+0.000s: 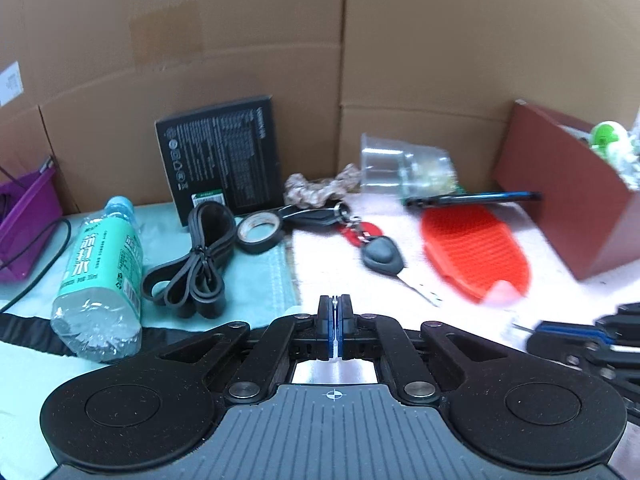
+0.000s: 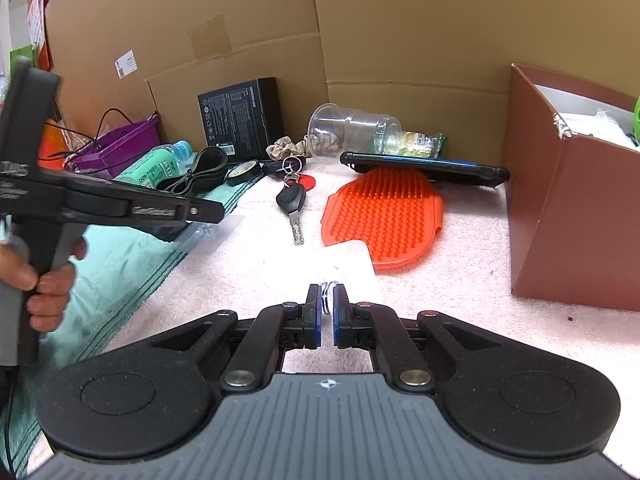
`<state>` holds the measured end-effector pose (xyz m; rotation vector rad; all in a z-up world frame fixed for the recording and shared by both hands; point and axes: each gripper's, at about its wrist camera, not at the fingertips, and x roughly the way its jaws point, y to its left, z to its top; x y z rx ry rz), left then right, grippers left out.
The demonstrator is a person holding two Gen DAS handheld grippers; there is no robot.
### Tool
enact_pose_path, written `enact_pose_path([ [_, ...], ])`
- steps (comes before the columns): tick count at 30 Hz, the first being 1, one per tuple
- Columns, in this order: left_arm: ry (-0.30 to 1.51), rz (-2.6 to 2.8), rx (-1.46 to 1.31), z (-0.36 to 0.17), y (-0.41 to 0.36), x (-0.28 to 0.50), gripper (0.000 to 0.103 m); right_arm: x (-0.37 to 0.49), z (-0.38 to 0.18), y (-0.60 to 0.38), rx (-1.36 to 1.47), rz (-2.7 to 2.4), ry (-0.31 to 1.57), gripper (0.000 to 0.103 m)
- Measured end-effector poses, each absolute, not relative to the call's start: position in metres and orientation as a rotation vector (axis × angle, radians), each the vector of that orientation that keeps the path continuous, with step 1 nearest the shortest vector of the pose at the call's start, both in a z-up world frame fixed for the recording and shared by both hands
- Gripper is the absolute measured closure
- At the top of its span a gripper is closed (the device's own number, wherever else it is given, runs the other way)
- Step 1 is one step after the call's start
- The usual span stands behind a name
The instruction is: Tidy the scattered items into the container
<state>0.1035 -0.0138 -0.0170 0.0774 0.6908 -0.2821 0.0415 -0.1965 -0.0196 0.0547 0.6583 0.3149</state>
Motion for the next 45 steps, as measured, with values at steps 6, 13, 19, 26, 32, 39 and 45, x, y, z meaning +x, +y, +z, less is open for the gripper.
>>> enact_pose_path([
  [6, 0.674, -0.313, 0.079, -0.01, -0.019, 0.083, 0.103, 0.041, -0.02, -0.195, 0.037, 0.312, 0.653, 0.092],
  [13, 0.681, -0.325, 0.064, -0.01, -0.024, 0.076, 0.103, 0.044, -0.017, -0.189, -0.022, 0.304, 0.624, 0.092],
  [19, 0.696, -0.334, 0.066, -0.014, -0.027, 0.076, 0.103, 0.046, -0.025, -0.182, -0.071, 0.313, 0.649, 0.096],
  [26, 0.687, -0.345, 0.061, -0.01, -0.027, 0.067, 0.103, 0.039, -0.016, -0.189, -0.022, 0.314, 0.633, 0.1],
  [32, 0.657, -0.381, 0.061, 0.005, -0.036, 0.059, 0.103, 0.025, 0.001, -0.194, 0.022, 0.335, 0.582, 0.1],
  [39, 0.576, -0.453, 0.082, 0.038, -0.067, 0.056, 0.103, 0.005, 0.032, -0.212, 0.027, 0.305, 0.476, 0.1],
  [45, 0.523, -0.545, 0.082, 0.07, -0.111, 0.059, 0.103, -0.01, 0.055, -0.24, 0.036, 0.239, 0.389, 0.1],
])
